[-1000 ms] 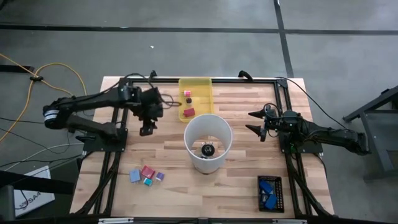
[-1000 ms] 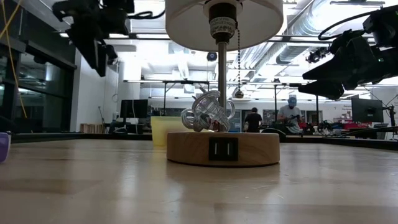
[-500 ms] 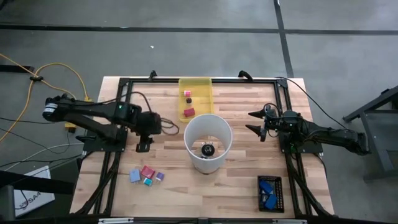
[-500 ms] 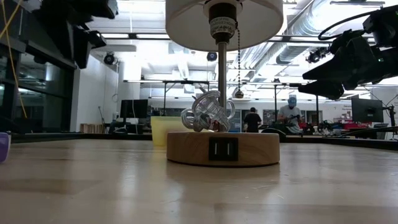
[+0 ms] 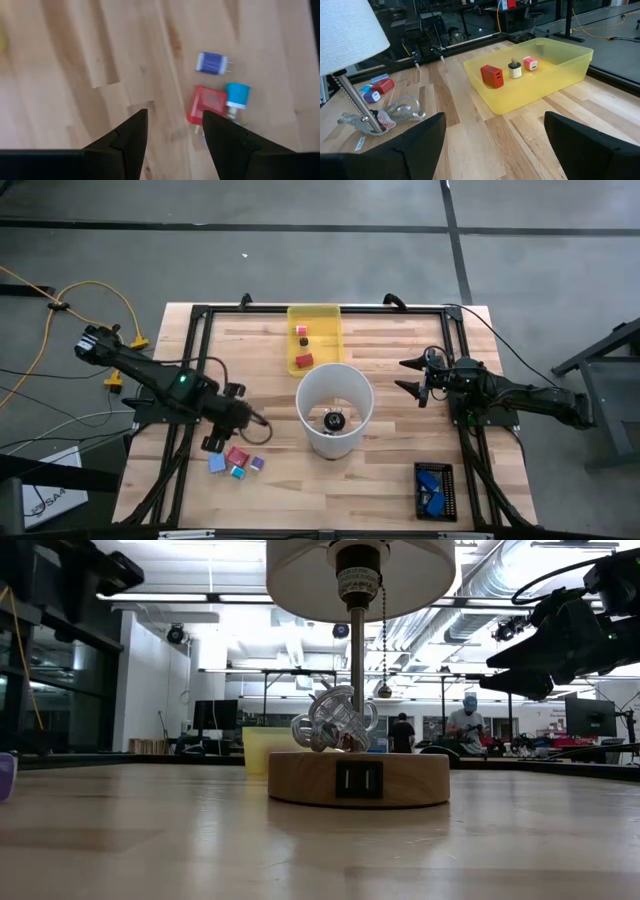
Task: Pick & Place Office items
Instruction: Put the light blue charger adapter into the yellow bin
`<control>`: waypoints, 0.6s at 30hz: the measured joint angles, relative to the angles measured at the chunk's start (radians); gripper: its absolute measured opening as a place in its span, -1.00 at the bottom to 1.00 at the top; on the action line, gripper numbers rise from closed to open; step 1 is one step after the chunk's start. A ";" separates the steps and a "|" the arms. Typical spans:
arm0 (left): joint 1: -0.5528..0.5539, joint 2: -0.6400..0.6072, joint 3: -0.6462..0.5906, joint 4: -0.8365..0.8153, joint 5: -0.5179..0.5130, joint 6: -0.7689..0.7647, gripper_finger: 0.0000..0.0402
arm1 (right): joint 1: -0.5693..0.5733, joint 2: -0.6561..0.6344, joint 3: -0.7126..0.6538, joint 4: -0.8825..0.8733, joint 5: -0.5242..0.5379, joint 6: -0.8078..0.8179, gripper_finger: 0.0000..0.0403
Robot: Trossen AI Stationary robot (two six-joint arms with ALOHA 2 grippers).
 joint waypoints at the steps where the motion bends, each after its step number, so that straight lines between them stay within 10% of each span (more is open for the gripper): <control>1: -0.020 0.000 0.000 0.004 0.000 -0.006 -0.10 | 0.000 0.000 0.000 0.000 0.000 0.000 0.61; 18: -0.244 0.001 0.000 0.182 0.000 0.110 -0.10 | 0.000 0.000 0.000 0.000 0.000 0.000 0.61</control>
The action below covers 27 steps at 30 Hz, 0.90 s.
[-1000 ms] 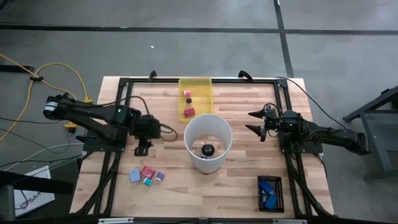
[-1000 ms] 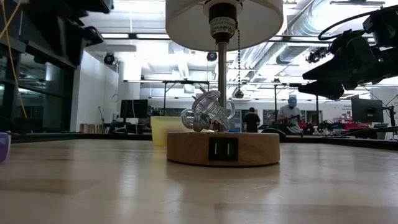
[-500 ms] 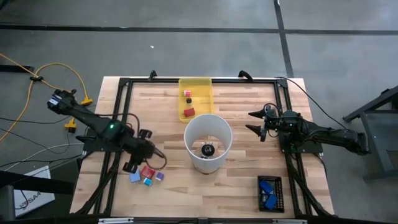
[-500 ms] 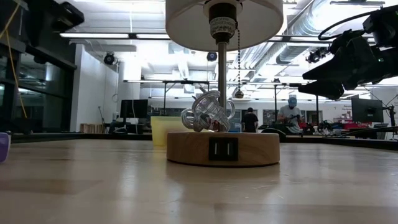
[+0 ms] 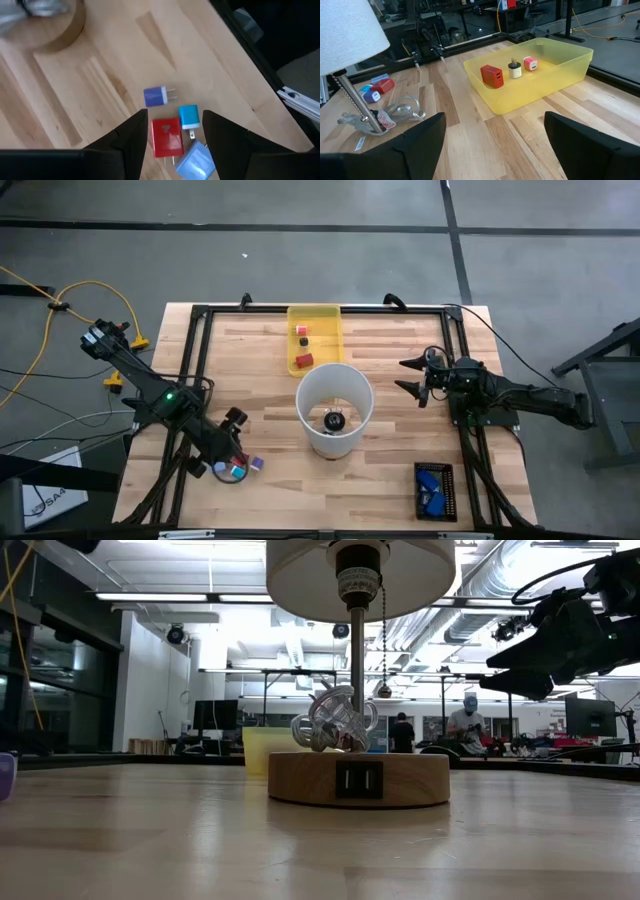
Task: Pick & Place Office items
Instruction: Put the light blue charger adapter into the yellow bin
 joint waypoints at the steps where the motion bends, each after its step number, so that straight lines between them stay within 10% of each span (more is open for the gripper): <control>1: -0.012 0.000 0.000 0.006 -0.001 0.010 -0.10 | 0.000 0.000 0.000 0.000 0.000 0.000 0.61; 27: -0.103 0.180 0.000 0.097 -0.052 -0.036 -0.10 | 0.000 0.000 0.000 0.000 0.000 0.000 0.61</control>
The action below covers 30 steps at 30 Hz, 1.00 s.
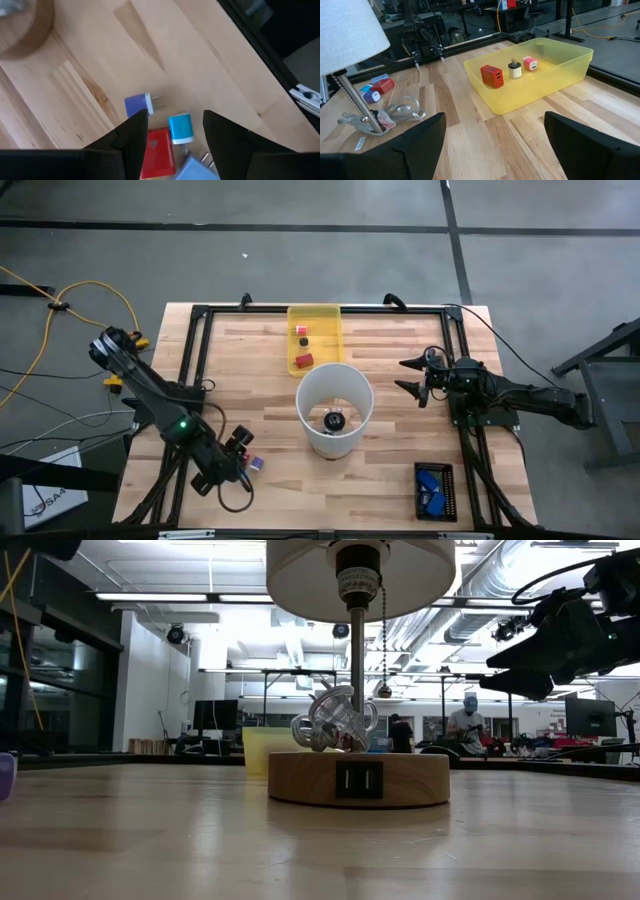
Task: Pick & Place Office items
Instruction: Put the light blue charger adapter into the yellow bin
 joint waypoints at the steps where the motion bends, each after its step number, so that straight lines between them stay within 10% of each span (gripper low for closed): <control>1: 0.000 0.011 0.000 0.000 0.000 -0.019 -0.10 | 0.000 0.000 0.000 0.000 0.000 0.000 0.61; 30: -0.065 0.122 -0.203 0.244 -0.026 -0.230 -0.10 | 0.000 0.000 0.000 0.000 0.000 0.000 0.61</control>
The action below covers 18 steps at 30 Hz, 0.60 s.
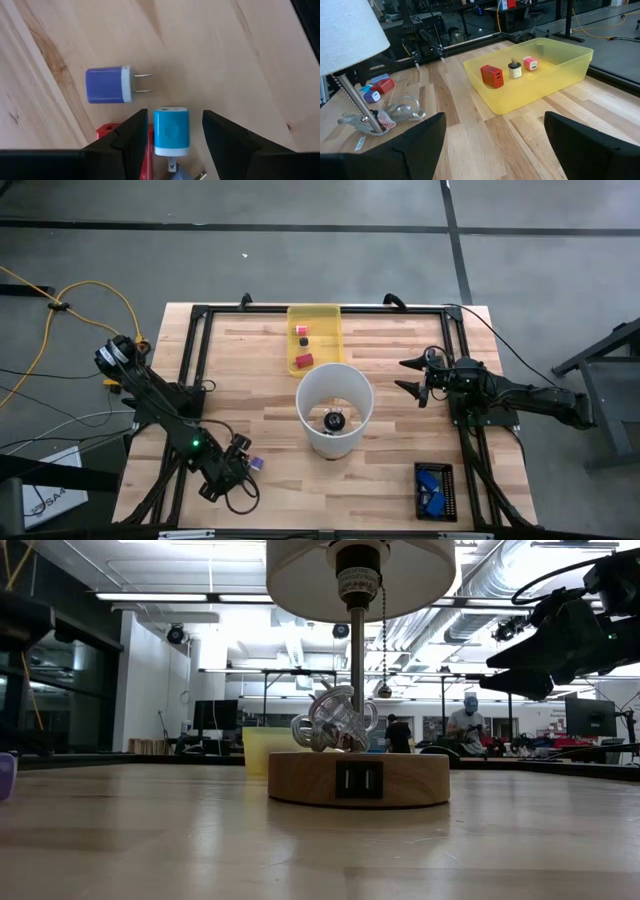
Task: Pick & Place Office items
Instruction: Put the light blue charger adapter into the yellow bin
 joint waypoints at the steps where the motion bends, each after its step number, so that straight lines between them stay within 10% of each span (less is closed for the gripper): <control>1: -0.002 0.001 -0.008 0.011 -0.003 -0.007 -0.10 | 0.000 0.000 0.000 0.000 0.000 0.000 0.61; 18: -0.008 0.091 -0.025 0.066 0.005 -0.045 -0.10 | 0.000 0.000 0.000 0.000 0.000 0.000 0.61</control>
